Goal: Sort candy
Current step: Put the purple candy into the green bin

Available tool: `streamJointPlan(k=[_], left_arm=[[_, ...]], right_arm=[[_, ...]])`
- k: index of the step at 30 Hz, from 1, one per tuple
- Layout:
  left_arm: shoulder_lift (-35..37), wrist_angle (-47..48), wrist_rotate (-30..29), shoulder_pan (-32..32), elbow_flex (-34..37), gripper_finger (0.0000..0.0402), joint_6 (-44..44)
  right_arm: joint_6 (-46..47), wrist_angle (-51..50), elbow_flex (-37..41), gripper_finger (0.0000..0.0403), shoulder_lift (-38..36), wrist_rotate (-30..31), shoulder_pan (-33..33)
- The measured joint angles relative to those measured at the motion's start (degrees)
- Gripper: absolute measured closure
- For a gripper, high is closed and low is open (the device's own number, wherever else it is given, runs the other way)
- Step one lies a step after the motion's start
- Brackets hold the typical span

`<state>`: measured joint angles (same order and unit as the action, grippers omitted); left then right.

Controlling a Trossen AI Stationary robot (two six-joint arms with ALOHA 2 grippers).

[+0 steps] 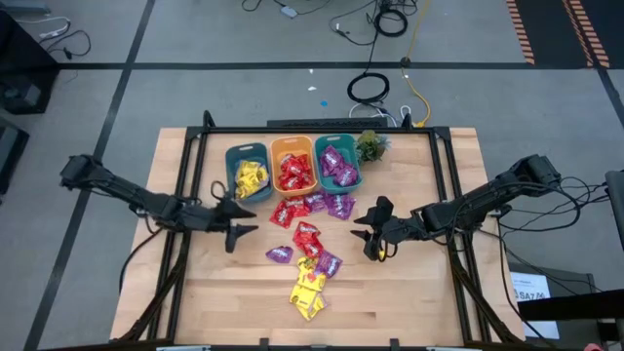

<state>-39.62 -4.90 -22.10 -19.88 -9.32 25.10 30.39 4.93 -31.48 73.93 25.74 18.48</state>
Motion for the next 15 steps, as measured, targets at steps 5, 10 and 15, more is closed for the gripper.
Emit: streamJointPlan(k=[5,10,15], left_arm=[[-13.85,-9.65,0.15,-2.12,0.0,0.0203,5.72],[-29.4,-28.9,-1.25,-4.62,-0.01,0.0203,5.4],[-43.75,-40.27,-2.0,-6.76,-2.46,0.0203,4.31]], right_arm=[[-0.52,0.0,0.0,0.025,0.0,0.0,0.0],[-1.04,0.0,0.0,0.025,0.0,-0.02,0.0],[-1.05,0.0,-0.02,0.025,0.0,-0.04,0.0]])
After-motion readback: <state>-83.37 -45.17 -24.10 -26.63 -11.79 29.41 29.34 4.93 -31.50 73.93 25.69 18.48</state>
